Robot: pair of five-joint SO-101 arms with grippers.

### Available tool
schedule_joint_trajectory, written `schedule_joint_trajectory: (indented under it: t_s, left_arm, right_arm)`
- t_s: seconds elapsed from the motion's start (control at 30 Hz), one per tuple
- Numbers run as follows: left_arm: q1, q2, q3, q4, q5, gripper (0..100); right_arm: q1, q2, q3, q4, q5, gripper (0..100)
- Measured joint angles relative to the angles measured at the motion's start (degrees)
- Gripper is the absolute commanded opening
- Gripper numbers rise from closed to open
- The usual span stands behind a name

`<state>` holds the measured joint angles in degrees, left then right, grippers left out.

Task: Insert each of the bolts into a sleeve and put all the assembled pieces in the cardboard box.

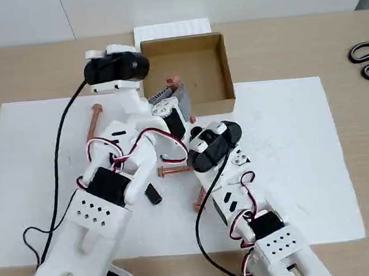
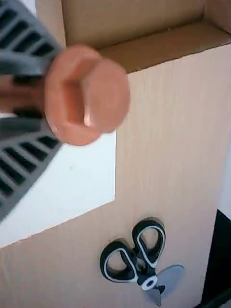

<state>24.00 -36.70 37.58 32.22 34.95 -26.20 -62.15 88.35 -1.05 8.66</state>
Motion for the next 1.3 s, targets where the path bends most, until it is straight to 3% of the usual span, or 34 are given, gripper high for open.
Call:
schedule_joint_trajectory:
  t_s: [0.27, 1.3]
  left_arm:
    - [0.0, 0.0, 2.8, -0.4, -4.7, 1]
    - [2.9, -0.1, 3.7, -0.4, -4.7, 1]
  right_arm:
    - [-0.4, 0.0, 0.0, 0.0, 0.0, 0.4]
    - [1.1, 0.0, 0.0, 0.0, -0.3, 0.4]
